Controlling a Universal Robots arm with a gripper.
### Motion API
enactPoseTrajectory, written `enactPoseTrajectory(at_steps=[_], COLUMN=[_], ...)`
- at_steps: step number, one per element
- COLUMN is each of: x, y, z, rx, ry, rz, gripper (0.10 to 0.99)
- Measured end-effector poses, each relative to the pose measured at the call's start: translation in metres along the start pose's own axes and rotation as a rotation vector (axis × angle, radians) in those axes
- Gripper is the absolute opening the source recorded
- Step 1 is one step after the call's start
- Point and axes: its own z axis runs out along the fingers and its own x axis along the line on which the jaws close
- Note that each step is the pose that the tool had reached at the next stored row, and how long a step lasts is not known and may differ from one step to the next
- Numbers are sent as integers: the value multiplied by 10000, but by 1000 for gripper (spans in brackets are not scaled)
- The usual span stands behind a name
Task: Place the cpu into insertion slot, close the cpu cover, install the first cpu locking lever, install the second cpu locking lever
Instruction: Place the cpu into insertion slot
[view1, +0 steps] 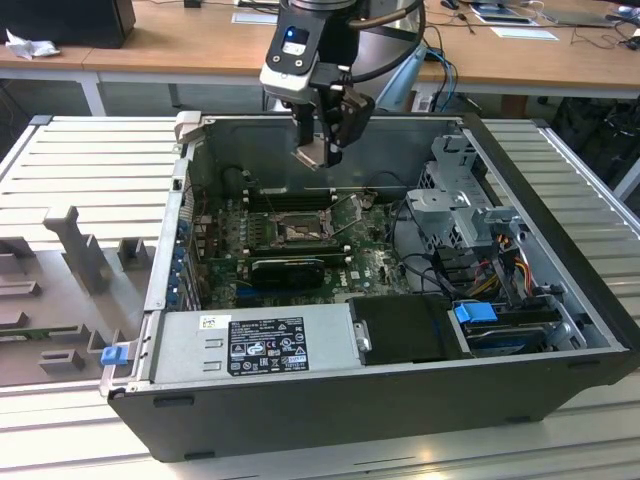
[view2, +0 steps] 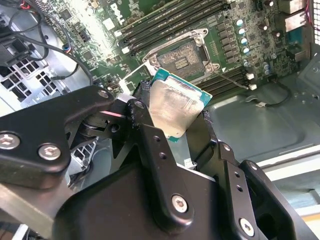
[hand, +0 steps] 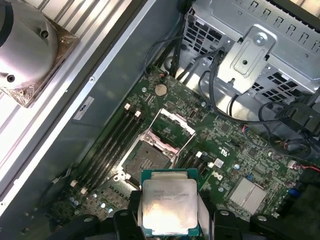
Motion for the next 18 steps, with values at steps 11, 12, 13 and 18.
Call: enactPoseTrajectory(at_steps=[11,12,13,18], x=[0,0,0,16], y=[0,-1,-1,-27], z=[4,5,8,25], rx=[-12,-14,-19,-29], ry=[-92,-102,-126,-168], rz=[911,1016,1281,1757], gripper=[533,533,533,533])
